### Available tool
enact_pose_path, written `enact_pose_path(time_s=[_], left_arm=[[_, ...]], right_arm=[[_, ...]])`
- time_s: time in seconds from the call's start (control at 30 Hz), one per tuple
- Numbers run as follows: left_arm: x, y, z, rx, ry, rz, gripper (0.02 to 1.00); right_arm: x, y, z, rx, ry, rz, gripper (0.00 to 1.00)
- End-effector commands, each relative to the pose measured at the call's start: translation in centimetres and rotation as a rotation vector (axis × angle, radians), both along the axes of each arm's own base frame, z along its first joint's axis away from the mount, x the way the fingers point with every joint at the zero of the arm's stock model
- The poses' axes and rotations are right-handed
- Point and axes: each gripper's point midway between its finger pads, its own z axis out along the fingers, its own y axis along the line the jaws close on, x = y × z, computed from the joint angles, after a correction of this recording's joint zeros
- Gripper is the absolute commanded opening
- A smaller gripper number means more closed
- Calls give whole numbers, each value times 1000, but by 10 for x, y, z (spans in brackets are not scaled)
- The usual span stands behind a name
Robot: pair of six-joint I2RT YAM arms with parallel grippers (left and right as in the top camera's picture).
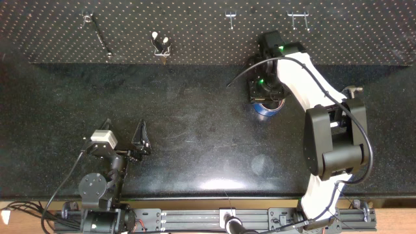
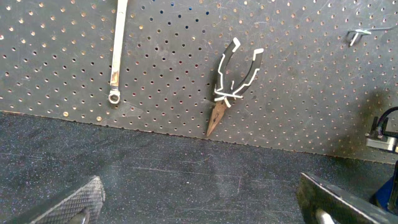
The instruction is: Place Tools Onto Pegboard
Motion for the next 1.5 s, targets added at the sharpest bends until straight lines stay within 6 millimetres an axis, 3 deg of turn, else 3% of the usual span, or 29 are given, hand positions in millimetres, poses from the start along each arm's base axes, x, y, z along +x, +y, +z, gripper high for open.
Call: enact_pose_path(time_s=[0.03, 0.13, 0.17, 0.23, 0.33, 0.4, 0.47, 0.53, 0.67, 0.8, 0.93, 1.2, 1.33, 1.5], left_arm=[[-1, -2, 0, 1, -1, -15, 996], [-1, -2, 0, 1, -1, -15, 996], [-1, -2, 0, 1, -1, -15, 996], [-1, -2, 0, 1, -1, -15, 996], [-1, -2, 0, 1, -1, -15, 996], [-1, -2, 0, 1, -1, -15, 996], [-1, -2, 0, 1, -1, -15, 996], [-1, -2, 0, 1, -1, -15, 996], [-1, -2, 0, 1, -1, -15, 996], [-1, -2, 0, 1, -1, -15, 996], [-1, -2, 0, 1, -1, -15, 996], [-1, -2, 0, 1, -1, -15, 996], [-1, -2, 0, 1, -1, -15, 996], [-1, -2, 0, 1, -1, -15, 996]], right_arm=[[4, -1, 15, -6, -58, -6, 75], [35, -7, 59, 15, -484, -161, 75], [45, 5, 91, 116, -746, -196, 75], [44, 16, 143, 207, -1028, -276, 77], [36, 33, 224, 247, -1221, -290, 77], [34, 43, 262, 296, -1289, -288, 75], [24, 68, 290, 422, -1308, -250, 80], [13, 85, 302, 519, -1295, -258, 77], [20, 96, 295, 609, -1187, -407, 75], [55, 118, 304, 624, -1163, -437, 75], [77, 131, 294, 620, -1118, -465, 75], [100, 104, 277, 516, -1138, -571, 75], [116, 129, 274, 568, -1096, -509, 75], [124, 122, 259, 504, -1077, -536, 75]])
